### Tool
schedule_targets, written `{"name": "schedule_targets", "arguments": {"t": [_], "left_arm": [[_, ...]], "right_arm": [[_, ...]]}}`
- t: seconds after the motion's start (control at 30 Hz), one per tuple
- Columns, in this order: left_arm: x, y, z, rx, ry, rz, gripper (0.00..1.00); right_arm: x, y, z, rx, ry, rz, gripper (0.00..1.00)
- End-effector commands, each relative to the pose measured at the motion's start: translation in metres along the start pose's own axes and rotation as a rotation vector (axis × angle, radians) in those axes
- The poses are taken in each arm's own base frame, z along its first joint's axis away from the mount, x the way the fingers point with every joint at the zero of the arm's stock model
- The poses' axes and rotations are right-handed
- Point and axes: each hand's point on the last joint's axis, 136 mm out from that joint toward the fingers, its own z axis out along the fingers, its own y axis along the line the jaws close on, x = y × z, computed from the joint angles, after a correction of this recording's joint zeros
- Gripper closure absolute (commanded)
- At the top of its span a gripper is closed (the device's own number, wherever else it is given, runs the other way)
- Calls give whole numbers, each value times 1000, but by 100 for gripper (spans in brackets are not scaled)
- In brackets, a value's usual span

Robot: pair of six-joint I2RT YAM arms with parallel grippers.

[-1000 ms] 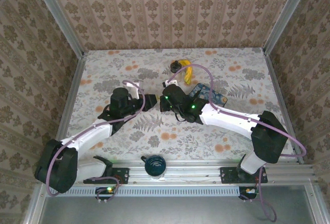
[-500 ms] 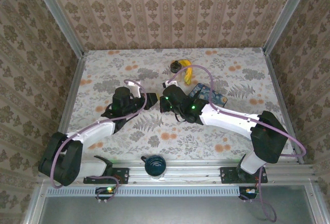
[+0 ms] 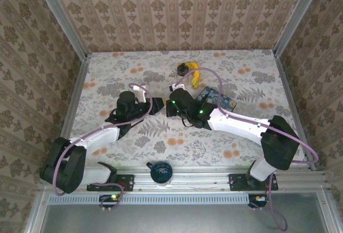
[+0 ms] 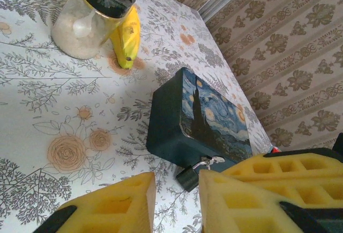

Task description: Unlock the padlock with the key

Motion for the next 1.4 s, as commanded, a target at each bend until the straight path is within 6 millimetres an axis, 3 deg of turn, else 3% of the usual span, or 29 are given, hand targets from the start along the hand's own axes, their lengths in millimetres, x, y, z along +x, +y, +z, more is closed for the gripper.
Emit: {"name": "schedule_targets", "arguments": {"t": [0.0, 0.23, 0.6, 0.8, 0.9, 1.2, 1.37], "left_arm": [[3, 3, -6, -22, 7, 12, 77], [-1, 1, -5, -14, -4, 19, 81], [-3, -3, -5, 5, -17, 12, 73], [-3, -4, -5, 11, -17, 9, 84], [-2, -4, -4, 15, -12, 8, 99], [-3, -6, -8, 10, -10, 22, 100], [-10, -8, -14, -3, -24, 32, 100]], "right_arm": [[-15, 7, -10, -32, -54, 31, 100], [-15, 10, -8, -50, -50, 39, 100], [-15, 10, -8, -55, -53, 54, 100], [-14, 13, -7, -70, -52, 61, 100], [-14, 12, -6, -78, -53, 69, 100], [-11, -1, -5, -128, -62, 157, 100], [-8, -19, -7, -80, -56, 181, 78]]}}
